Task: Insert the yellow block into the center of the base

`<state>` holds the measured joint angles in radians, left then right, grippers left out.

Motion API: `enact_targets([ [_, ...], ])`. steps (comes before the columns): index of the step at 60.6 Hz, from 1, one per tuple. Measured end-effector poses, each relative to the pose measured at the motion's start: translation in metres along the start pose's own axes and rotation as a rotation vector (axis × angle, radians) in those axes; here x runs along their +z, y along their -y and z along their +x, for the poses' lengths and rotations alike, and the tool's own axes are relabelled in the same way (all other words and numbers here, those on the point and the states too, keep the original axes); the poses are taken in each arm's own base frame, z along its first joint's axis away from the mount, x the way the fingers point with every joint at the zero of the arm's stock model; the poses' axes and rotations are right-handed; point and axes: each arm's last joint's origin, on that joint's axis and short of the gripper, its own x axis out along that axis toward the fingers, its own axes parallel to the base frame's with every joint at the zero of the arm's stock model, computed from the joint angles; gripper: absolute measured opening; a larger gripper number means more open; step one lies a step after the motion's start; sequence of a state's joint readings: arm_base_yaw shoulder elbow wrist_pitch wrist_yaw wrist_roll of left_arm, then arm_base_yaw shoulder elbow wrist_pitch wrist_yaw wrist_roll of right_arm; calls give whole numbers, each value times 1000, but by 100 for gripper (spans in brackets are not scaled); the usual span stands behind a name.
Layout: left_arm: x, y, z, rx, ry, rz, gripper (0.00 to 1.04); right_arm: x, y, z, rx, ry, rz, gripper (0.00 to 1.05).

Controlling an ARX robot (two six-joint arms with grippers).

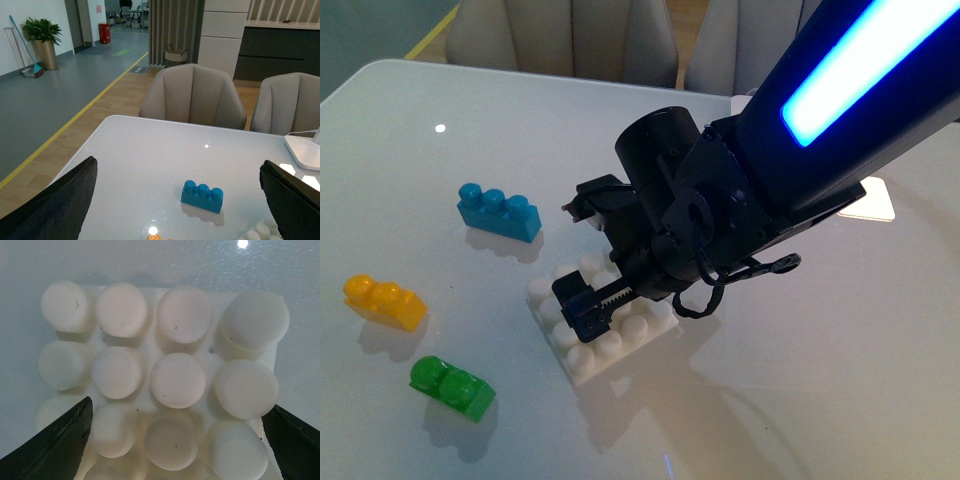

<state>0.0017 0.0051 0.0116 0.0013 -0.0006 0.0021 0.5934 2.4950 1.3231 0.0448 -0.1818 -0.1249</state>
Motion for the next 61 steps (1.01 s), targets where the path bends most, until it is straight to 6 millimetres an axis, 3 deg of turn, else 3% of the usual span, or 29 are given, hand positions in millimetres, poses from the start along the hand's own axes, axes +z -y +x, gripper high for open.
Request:
enact_targets([
  [26, 0, 0, 0, 0, 0, 0, 97, -6, 12, -2, 34, -174, -345, 96],
  [61, 0, 0, 0, 0, 0, 0, 97, 21, 20, 7, 27, -237, -704, 96],
])
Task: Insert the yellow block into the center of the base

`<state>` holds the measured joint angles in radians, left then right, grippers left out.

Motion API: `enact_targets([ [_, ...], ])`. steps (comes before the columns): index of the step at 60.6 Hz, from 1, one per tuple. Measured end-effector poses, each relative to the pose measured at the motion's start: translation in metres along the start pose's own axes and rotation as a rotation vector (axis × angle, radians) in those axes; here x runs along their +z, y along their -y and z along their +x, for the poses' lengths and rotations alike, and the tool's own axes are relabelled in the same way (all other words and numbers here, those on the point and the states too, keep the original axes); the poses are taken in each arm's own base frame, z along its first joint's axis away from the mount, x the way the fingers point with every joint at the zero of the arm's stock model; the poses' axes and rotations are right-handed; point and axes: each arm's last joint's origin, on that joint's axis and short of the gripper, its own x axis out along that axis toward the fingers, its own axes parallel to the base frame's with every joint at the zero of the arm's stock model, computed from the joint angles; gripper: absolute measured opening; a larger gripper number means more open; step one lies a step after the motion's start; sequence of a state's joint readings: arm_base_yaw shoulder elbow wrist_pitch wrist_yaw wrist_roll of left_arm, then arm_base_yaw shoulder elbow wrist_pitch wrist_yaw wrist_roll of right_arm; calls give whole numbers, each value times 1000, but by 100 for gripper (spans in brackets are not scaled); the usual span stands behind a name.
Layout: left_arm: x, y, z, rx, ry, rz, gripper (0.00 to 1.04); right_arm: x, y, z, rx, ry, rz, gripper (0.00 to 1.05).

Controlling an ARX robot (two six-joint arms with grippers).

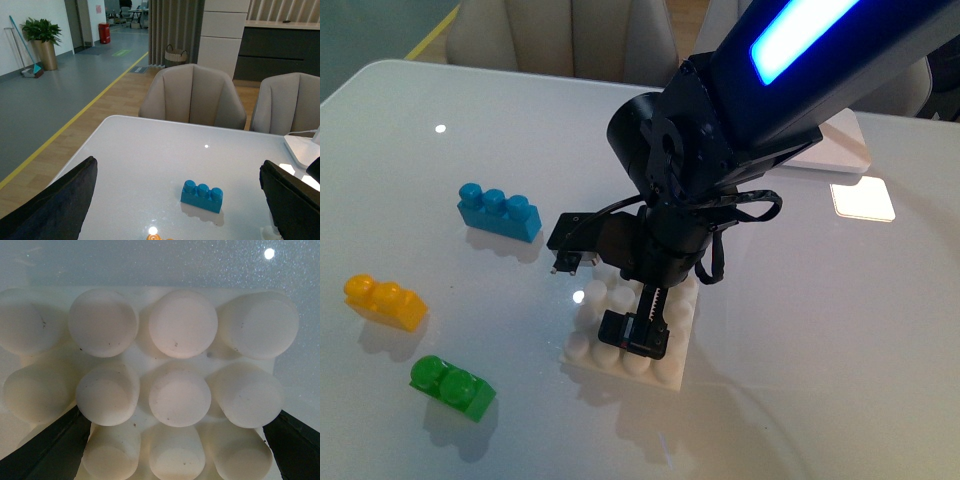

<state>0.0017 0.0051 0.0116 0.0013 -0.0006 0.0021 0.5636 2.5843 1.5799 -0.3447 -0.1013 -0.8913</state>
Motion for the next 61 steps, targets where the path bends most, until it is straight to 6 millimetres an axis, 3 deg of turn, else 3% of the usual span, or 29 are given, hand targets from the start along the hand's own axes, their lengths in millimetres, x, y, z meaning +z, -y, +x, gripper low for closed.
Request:
enact_targets([
  [20, 0, 0, 0, 0, 0, 0, 97, 13, 2, -2, -19, 22, -88, 96],
  [61, 0, 0, 0, 0, 0, 0, 97, 23, 7, -13, -73, 124, -35, 96],
])
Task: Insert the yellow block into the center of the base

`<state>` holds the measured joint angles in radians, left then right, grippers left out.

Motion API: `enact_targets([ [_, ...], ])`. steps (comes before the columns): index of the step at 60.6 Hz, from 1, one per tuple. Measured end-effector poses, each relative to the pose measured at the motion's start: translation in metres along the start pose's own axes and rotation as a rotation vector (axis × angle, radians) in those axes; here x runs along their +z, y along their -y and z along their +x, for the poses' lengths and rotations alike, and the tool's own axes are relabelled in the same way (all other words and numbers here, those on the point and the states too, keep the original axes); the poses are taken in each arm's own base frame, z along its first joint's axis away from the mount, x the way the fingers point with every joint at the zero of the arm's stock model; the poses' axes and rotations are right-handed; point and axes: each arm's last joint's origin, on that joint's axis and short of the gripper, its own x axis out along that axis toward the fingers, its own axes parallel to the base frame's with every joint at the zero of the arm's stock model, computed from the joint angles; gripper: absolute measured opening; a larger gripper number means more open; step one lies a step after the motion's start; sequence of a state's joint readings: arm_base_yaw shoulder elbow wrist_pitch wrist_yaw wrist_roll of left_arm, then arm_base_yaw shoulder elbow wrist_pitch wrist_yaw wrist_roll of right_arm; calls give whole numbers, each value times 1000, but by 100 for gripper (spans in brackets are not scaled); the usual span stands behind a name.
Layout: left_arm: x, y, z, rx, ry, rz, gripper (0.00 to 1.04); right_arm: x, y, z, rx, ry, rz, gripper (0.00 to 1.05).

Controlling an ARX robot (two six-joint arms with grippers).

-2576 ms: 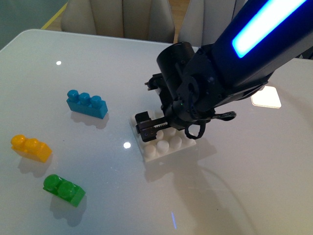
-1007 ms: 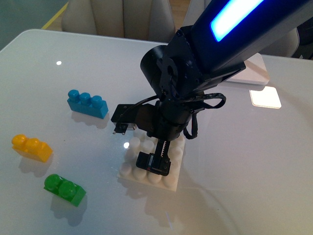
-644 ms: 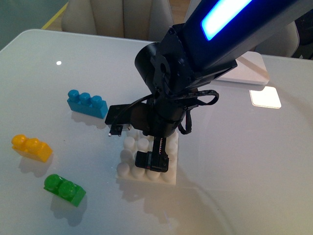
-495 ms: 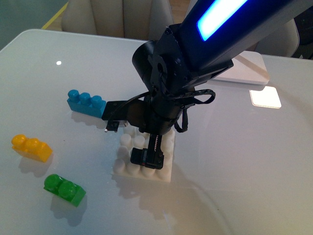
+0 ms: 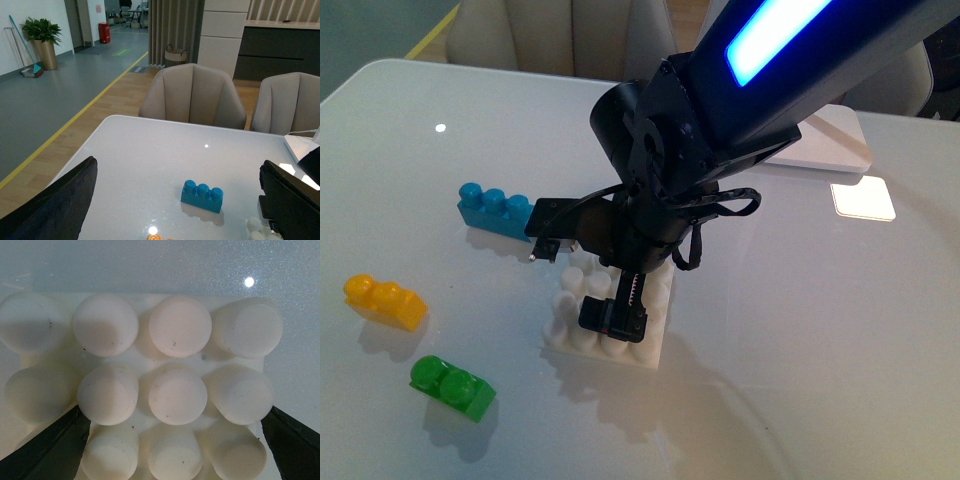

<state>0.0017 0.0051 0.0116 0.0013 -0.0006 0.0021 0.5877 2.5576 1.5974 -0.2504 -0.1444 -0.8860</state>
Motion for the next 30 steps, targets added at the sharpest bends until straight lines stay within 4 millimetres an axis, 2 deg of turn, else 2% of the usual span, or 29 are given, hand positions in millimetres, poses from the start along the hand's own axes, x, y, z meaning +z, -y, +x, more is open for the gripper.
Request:
enact_targets([
  [30, 0, 0, 0, 0, 0, 0, 97, -1, -7, -7, 5, 4, -58, 96],
])
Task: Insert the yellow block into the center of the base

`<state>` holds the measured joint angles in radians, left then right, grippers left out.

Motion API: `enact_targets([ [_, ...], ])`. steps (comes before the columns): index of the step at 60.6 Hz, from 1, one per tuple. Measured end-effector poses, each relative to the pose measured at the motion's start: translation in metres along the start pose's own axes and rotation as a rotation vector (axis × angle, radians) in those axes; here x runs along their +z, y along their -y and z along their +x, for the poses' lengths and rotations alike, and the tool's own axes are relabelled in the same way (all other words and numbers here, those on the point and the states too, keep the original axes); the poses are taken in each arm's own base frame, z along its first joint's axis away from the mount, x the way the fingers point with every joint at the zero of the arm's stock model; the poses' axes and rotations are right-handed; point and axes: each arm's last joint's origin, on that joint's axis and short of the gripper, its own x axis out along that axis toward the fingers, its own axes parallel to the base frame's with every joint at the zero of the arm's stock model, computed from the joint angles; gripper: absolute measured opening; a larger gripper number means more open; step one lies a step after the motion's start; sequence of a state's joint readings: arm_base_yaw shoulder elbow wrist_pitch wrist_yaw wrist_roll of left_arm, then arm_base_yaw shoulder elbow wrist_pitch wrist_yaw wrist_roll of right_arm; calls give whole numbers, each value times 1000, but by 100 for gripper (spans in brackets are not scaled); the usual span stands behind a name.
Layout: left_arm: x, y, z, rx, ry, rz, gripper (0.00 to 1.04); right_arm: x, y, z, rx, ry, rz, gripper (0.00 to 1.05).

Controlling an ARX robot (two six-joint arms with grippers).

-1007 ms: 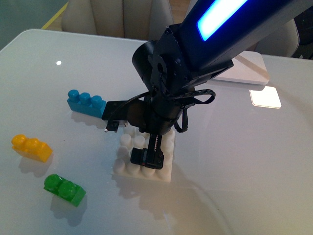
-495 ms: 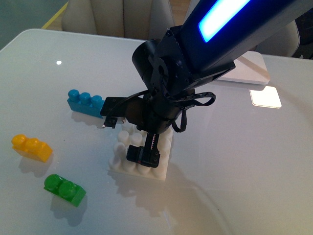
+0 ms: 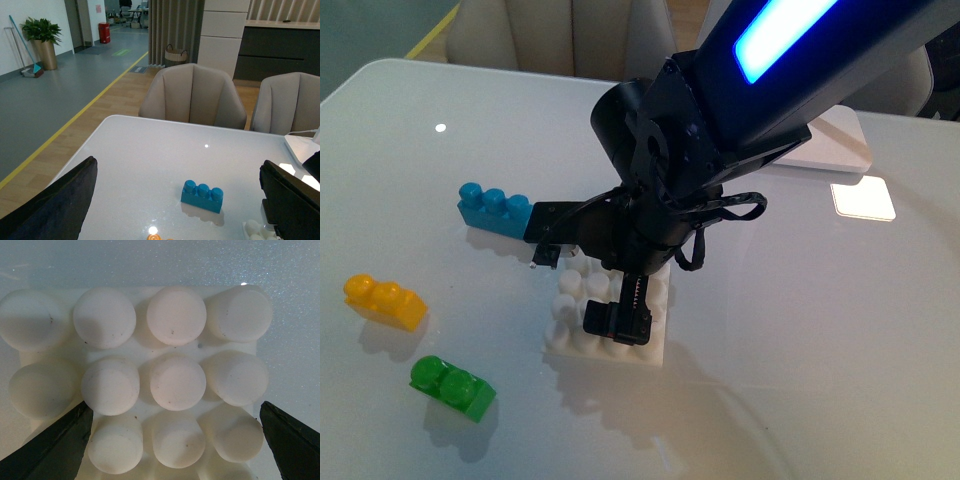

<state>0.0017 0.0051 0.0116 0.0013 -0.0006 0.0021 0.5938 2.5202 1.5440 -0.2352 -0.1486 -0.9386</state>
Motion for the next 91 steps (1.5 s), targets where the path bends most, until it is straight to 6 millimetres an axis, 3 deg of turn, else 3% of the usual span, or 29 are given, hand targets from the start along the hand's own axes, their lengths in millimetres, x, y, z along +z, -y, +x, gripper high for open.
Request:
enact_targets([
  [24, 0, 0, 0, 0, 0, 0, 97, 1, 9, -7, -38, 53, 29, 96],
  [37, 0, 0, 0, 0, 0, 0, 97, 11, 27, -31, -102, 122, 53, 96],
  [52, 0, 0, 0, 0, 0, 0, 97, 23, 34, -65, -178, 280, 110, 96],
  [53, 0, 0, 0, 0, 0, 0, 97, 23, 35, -70, -192, 300, 121, 96],
  [54, 0, 0, 0, 0, 0, 0, 97, 7, 43, -135, -447, 499, 379, 96],
  [60, 0, 0, 0, 0, 0, 0, 97, -9, 36, -176, -590, 606, 523, 96],
  [66, 0, 0, 0, 0, 0, 0, 97, -23, 7, -216, -693, 707, 657, 96],
  [71, 0, 0, 0, -1, 0, 0, 97, -43, -21, -239, -1069, 802, 902, 78],
  [74, 0, 0, 0, 0, 0, 0, 97, -59, -34, -245, -1161, 821, 975, 70],
  [82, 0, 0, 0, 0, 0, 0, 97, -100, -66, -252, -1182, 810, 1031, 45],
  [91, 0, 0, 0, 0, 0, 0, 97, -127, -94, -260, -1183, 808, 1043, 19],
])
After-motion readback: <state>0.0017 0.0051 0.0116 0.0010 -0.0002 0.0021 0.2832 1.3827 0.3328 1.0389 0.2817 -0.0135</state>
